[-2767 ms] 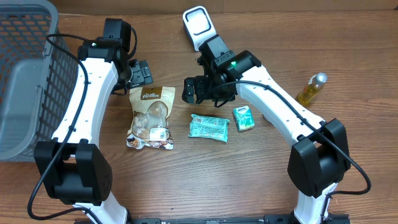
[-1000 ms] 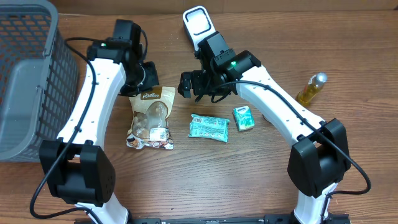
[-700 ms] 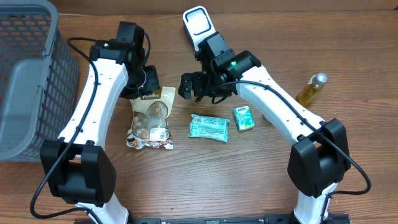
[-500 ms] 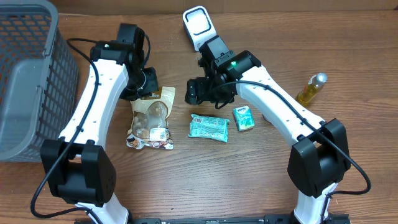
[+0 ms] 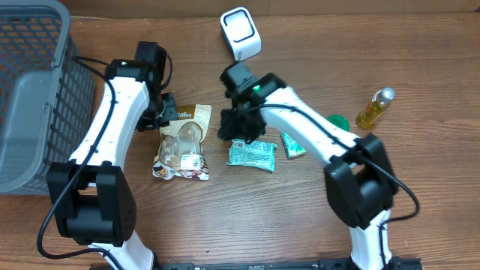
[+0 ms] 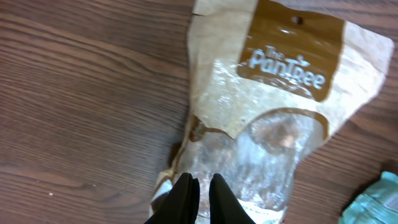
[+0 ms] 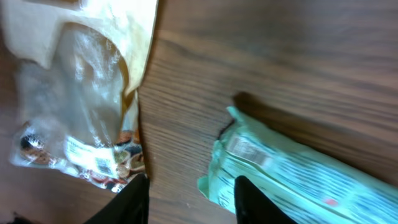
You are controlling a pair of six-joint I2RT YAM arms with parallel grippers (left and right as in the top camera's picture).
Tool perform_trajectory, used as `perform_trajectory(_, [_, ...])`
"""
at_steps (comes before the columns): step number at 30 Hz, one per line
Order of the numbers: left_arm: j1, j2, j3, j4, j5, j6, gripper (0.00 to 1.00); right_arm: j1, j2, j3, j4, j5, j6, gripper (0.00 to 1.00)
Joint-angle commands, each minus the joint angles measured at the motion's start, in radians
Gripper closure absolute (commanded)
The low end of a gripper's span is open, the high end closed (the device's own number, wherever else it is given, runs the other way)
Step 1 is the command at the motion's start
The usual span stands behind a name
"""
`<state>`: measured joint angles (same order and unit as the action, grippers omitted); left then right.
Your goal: Scan the item barcode
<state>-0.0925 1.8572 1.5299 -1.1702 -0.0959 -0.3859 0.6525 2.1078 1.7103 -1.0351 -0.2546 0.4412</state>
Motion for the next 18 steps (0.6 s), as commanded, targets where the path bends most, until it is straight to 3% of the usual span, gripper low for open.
perform_trajectory(1, [0.023, 0.019, -0.012, 0.004, -0.023, -0.011, 0.89, 0.032, 0.066, -0.01, 0.013, 0.013, 0.005, 0.64])
perform_trajectory(5, [0.042, 0.019, -0.012, 0.004, -0.024, -0.01, 0.88, 0.034, 0.111, -0.01, 0.027, 0.05, 0.005, 0.64])
perform_trajectory(8, [0.053, 0.019, -0.012, 0.003, -0.023, -0.003, 0.87, 0.024, 0.125, -0.01, 0.0, 0.166, 0.005, 0.71])
perform_trajectory(11, [0.061, 0.019, -0.012, 0.0, -0.03, 0.005, 0.87, -0.005, 0.125, -0.009, -0.061, 0.295, 0.008, 0.71])
perform_trajectory(15, [0.067, 0.019, -0.016, 0.003, -0.077, 0.007, 0.88, -0.069, 0.125, -0.008, -0.126, 0.345, 0.042, 0.69])
perform_trajectory(18, [0.069, 0.02, -0.02, 0.004, -0.074, 0.037, 0.9, -0.131, 0.125, -0.008, -0.135, 0.324, 0.072, 0.6])
